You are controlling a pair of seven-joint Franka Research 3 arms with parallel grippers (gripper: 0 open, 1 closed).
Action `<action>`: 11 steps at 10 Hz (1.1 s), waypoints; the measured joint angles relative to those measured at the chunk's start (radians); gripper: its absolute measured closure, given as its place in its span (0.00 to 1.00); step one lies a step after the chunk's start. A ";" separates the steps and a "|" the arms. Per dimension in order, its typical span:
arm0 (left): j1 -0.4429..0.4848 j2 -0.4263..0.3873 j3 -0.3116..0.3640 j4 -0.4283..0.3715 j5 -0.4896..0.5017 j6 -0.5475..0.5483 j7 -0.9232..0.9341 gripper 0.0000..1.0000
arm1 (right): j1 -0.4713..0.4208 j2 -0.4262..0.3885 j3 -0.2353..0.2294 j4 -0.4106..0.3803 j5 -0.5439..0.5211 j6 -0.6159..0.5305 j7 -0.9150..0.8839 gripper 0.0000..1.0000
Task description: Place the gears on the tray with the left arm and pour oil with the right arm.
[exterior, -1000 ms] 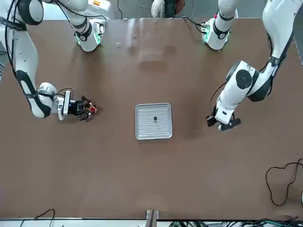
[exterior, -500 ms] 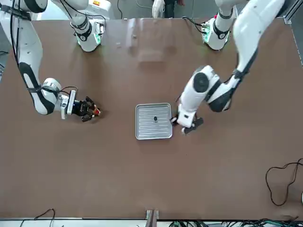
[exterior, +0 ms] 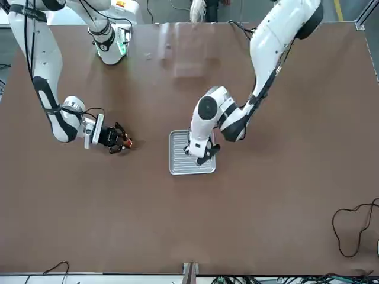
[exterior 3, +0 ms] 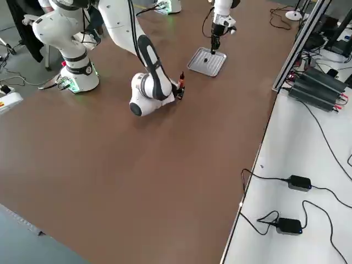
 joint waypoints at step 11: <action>-0.063 0.043 0.040 0.031 -0.007 0.000 -0.017 0.62 | 0.054 -0.008 0.000 -0.007 0.064 0.016 0.001 0.67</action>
